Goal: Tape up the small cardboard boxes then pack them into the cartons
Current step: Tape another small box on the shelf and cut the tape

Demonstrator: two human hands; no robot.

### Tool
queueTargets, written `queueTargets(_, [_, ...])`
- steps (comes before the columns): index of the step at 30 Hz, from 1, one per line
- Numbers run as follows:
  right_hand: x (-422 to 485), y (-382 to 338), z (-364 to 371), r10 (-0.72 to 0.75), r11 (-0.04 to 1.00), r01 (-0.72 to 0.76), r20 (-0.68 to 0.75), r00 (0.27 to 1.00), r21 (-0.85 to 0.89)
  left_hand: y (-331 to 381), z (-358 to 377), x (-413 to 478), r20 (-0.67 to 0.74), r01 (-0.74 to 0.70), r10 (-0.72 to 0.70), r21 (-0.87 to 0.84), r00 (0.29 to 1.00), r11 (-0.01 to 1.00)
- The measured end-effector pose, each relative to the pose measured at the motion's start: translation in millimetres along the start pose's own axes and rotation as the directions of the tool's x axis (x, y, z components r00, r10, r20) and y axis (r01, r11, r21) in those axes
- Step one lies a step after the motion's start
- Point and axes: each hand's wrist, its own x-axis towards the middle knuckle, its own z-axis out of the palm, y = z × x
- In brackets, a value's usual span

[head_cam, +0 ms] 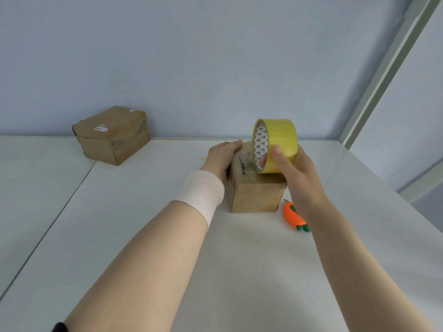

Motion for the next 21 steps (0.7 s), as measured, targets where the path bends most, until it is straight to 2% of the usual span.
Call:
queueTargets(5, [-2.0,0.7,18.4,-0.026,0.996,0.03,-0.044,0.999,0.087,10.0,-16.7,-4.4,-0.041,-0.042,0.046,0.081,0.998,0.996])
queueTargets(9, [2.3,3.2,50.5,-0.036,0.999,0.036,-0.014,0.999,-0.015,18.2,-44.9,-3.4,-0.055,-0.05,0.058,0.142,0.997,0.989])
queueTargets(13, [6.6,-4.6,53.7,-0.019,1.0,0.019,-0.102,0.995,0.004,15.5,-44.7,-6.7,-0.068,-0.059,0.064,0.082,0.996,0.995])
queueTargets(16, [-11.3,-6.8,39.9,-0.062,0.998,0.064,-0.171,0.983,0.008,13.2,-45.4,-6.2,-0.082,-0.047,0.05,0.044,0.995,0.998])
queueTargets(21, [-28.4,-14.8,30.3,-0.048,0.997,0.05,-0.038,0.998,0.057,12.5,-45.5,-4.9,-0.086,-0.05,0.053,0.036,0.995,0.998])
